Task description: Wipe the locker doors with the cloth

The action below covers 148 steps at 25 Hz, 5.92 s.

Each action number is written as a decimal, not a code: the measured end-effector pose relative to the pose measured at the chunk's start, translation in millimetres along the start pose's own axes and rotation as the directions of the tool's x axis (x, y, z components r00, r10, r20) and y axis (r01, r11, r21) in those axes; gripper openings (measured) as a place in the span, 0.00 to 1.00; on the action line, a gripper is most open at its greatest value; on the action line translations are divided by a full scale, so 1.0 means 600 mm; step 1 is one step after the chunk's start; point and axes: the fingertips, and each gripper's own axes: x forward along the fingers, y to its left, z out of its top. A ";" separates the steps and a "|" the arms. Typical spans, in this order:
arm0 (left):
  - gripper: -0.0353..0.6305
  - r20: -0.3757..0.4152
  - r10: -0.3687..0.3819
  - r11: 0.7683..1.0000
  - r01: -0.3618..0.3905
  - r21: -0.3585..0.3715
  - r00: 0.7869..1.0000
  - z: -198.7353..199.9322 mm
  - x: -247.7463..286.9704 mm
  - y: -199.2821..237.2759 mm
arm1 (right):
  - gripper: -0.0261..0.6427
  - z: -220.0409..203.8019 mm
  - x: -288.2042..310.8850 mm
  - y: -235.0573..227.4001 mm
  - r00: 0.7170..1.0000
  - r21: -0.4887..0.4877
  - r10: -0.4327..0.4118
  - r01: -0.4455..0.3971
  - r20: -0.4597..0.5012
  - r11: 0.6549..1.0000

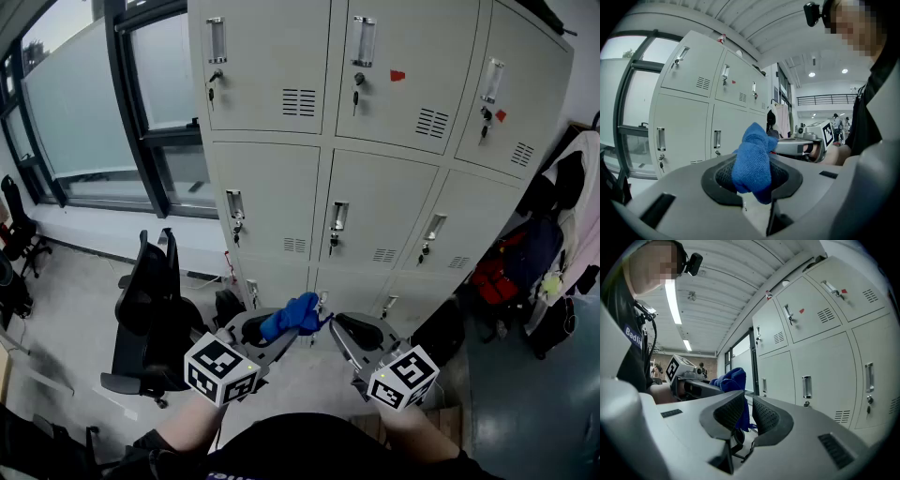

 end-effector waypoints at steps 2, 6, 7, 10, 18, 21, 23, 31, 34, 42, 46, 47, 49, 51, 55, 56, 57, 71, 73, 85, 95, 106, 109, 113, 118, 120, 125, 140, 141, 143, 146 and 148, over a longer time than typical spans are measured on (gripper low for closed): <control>0.24 0.001 -0.001 1.000 0.001 0.002 1.000 -0.001 -0.003 -0.002 | 0.11 -0.001 0.000 0.004 1.000 -0.001 0.002 -0.002 -0.001 1.000; 0.24 -0.003 -0.004 1.000 0.004 0.005 1.000 -0.003 -0.008 -0.006 | 0.12 -0.003 0.000 0.011 1.000 0.004 0.000 0.000 -0.003 1.000; 0.24 -0.003 -0.005 1.000 0.005 0.006 1.000 -0.002 -0.009 -0.007 | 0.12 -0.003 0.000 0.012 1.000 0.007 -0.002 0.002 -0.003 1.000; 0.24 -0.003 -0.001 1.000 0.001 0.011 1.000 -0.002 -0.010 -0.008 | 0.12 0.000 0.001 0.016 1.000 0.004 0.013 -0.013 0.005 1.000; 0.24 0.014 0.089 0.993 -0.090 0.078 0.996 0.030 -0.022 0.029 | 0.12 0.006 -0.009 0.017 0.999 0.022 0.039 -0.040 0.027 0.999; 0.24 0.043 0.133 0.983 -0.137 0.120 0.990 0.070 -0.024 0.045 | 0.12 0.012 -0.009 0.013 0.998 0.027 0.058 -0.058 0.024 0.998; 0.24 0.058 0.149 0.978 -0.156 0.142 0.987 0.097 -0.019 0.046 | 0.12 0.021 -0.005 0.013 0.996 0.024 0.085 -0.086 0.018 0.996; 0.24 0.086 0.188 0.947 -0.204 0.250 0.978 0.175 0.016 0.032 | 0.11 0.104 0.012 -0.025 0.985 -0.095 0.169 -0.166 0.023 0.982; 0.24 0.105 0.191 0.931 -0.214 0.297 0.976 0.212 0.016 0.050 | 0.12 0.135 0.031 -0.028 0.984 -0.128 0.176 -0.171 0.032 0.977; 0.24 0.159 0.162 0.858 -0.219 0.465 0.974 0.338 -0.035 0.185 | 0.12 0.186 0.177 0.004 0.985 -0.171 0.171 -0.163 0.036 0.972; 0.24 0.190 0.142 0.807 -0.224 0.547 0.972 0.414 -0.078 0.268 | 0.12 0.238 0.266 0.027 0.986 -0.223 0.144 -0.123 0.080 0.967; 0.24 0.201 0.138 0.793 -0.230 0.565 0.970 0.433 -0.089 0.288 | 0.11 0.253 0.285 0.029 0.986 -0.236 0.130 -0.104 0.100 0.966; 0.24 0.228 0.136 0.766 -0.248 0.593 0.964 0.471 -0.114 0.326 | 0.11 0.278 0.318 0.035 0.986 -0.260 0.106 -0.068 0.132 0.963; 0.24 0.254 0.137 0.741 -0.269 0.615 0.957 0.509 -0.138 0.360 | 0.12 0.291 0.346 0.039 0.986 -0.268 0.084 -0.042 0.147 0.962; 0.23 0.304 0.156 0.672 -0.326 0.665 0.940 0.585 -0.165 0.405 | 0.12 0.300 0.390 0.049 0.988 -0.284 0.073 -0.032 0.136 0.958; 0.24 0.315 0.164 0.650 -0.343 0.678 0.935 0.602 -0.166 0.411 | 0.12 0.303 0.396 0.049 0.989 -0.291 0.076 -0.035 0.131 0.956; 0.23 0.326 0.174 0.628 -0.360 0.690 0.929 0.617 -0.164 0.416 | 0.12 0.307 0.400 0.048 0.989 -0.299 0.078 -0.036 0.127 0.954; 0.24 0.453 0.332 0.322 -0.551 0.770 0.827 0.791 -0.125 0.454 | 0.11 0.329 0.378 -0.032 0.983 -0.355 0.125 -0.070 0.134 0.932; 0.23 0.483 0.353 0.278 -0.583 0.764 0.801 0.812 -0.128 0.464 | 0.12 0.325 0.376 -0.039 0.982 -0.357 0.135 -0.081 0.129 0.930; 0.24 0.609 0.421 -0.029 -0.661 0.749 0.672 0.894 -0.141 0.465 | 0.12 0.315 0.372 -0.062 0.984 -0.345 0.140 -0.093 0.114 0.934; 0.24 0.726 0.417 -0.357 -0.637 0.684 0.547 0.932 -0.151 0.475 | 0.12 0.301 0.371 -0.060 0.986 -0.330 0.126 -0.083 0.111 0.940; 0.24 0.770 0.407 -0.518 -0.570 0.638 0.492 0.960 -0.100 0.496 | 0.12 0.304 0.369 -0.049 0.986 -0.325 0.113 -0.067 0.126 0.944; 0.24 0.759 0.418 -0.533 -0.542 0.650 0.499 0.954 -0.082 0.512 | 0.12 0.319 0.369 -0.043 0.983 -0.340 0.124 -0.071 0.134 0.938; 0.24 0.755 0.426 -0.543 -0.527 0.654 0.498 0.954 -0.067 0.531 | 0.11 0.333 0.373 -0.033 0.980 -0.353 0.135 -0.077 0.144 0.933; 0.24 0.761 0.430 -0.542 -0.536 0.647 0.485 0.967 -0.067 0.540 | 0.12 0.321 0.377 -0.034 0.983 -0.339 0.135 -0.085 0.126 0.937; 0.24 0.758 0.432 -0.537 -0.536 0.651 0.488 0.971 -0.066 0.540 | 0.11 0.320 0.377 -0.039 0.984 -0.334 0.131 -0.082 0.124 0.939; 0.24 0.757 0.405 -0.539 -0.535 0.650 0.512 0.977 -0.049 0.523 | 0.12 0.315 0.371 -0.047 0.985 -0.343 0.125 -0.078 0.117 0.936; 0.23 0.772 0.332 -0.529 -0.571 0.628 0.542 0.990 0.050 0.429 | 0.12 0.307 0.313 -0.091 0.989 -0.306 0.057 -0.011 0.140 0.952; 0.23 0.770 0.326 -0.526 -0.571 0.630 0.549 0.990 0.060 0.420 | 0.11 0.306 0.307 -0.095 0.989 -0.304 0.049 -0.004 0.142 0.953; 0.23 0.764 0.317 -0.517 -0.573 0.636 0.562 0.990 0.080 0.402 | 0.11 0.306 0.295 -0.103 0.989 -0.300 0.036 0.010 0.146 0.954; 0.23 0.766 0.294 -0.512 -0.582 0.632 0.572 0.992 0.109 0.374 | 0.12 0.304 0.278 -0.114 0.988 -0.292 0.015 0.030 0.151 0.956; 0.23 0.762 0.286 -0.510 -0.581 0.634 0.581 0.994 0.125 0.359 | 0.12 0.303 0.271 -0.119 0.988 -0.288 0.004 0.040 0.153 0.957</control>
